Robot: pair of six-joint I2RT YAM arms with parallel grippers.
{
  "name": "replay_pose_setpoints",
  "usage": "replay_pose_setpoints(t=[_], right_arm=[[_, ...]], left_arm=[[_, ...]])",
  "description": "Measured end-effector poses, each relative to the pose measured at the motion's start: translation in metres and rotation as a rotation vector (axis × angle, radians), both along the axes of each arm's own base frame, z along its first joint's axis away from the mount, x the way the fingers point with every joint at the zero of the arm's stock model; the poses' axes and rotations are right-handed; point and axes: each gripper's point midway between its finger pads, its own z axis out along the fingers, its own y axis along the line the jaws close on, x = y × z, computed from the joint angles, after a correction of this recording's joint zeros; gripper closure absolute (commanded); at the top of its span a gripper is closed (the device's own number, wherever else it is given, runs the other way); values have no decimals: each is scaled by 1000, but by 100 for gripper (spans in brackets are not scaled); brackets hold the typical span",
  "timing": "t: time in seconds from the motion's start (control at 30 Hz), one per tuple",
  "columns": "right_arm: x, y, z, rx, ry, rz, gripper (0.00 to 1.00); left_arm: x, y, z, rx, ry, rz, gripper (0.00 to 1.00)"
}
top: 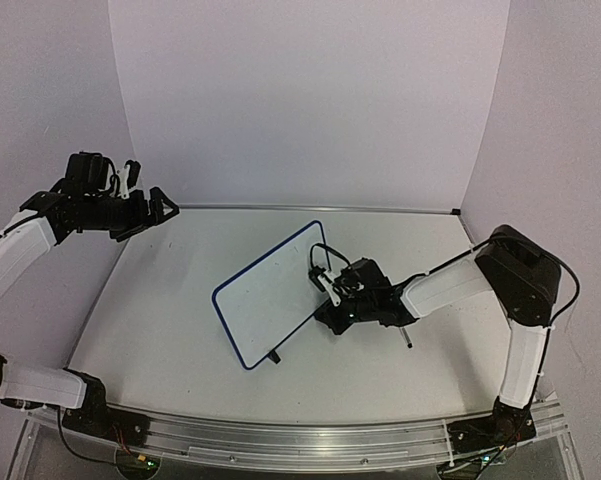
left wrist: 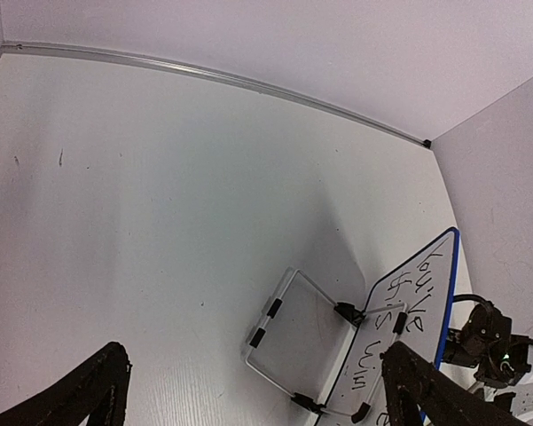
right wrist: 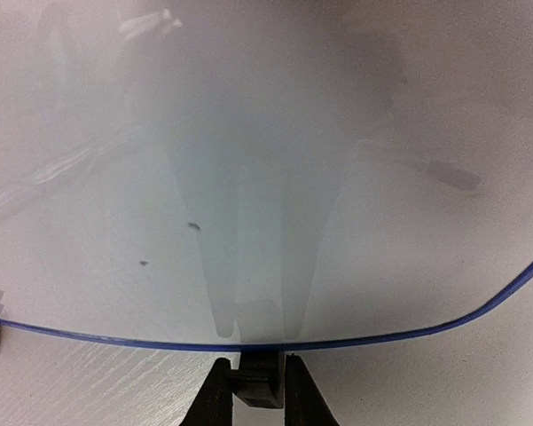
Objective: Write a sentence on the whiteboard
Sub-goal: Move the whiteboard to the center of the board.
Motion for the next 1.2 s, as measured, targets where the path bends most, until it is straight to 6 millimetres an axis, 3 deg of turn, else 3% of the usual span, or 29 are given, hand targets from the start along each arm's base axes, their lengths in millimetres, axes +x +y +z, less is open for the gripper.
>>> replay_pose_setpoints(t=[0.2,0.47,0.8,1.03,1.2], right_arm=[[1,4,-1,-4,-33,-24,100],[7,-8,-2,-26,-102,-193,100],[25,-67,0,-165,-173,-504,100],[26,-93,0,-224,-192,-624,100],[26,-96,0,-221,-188,-652,69]], left_arm=[[0,0,0,0,0,0,1],[0,0,0,1,0,1,1],[0,0,0,1,-1,1,1],[0,0,0,1,-1,0,1],[0,0,0,2,-1,-1,1]])
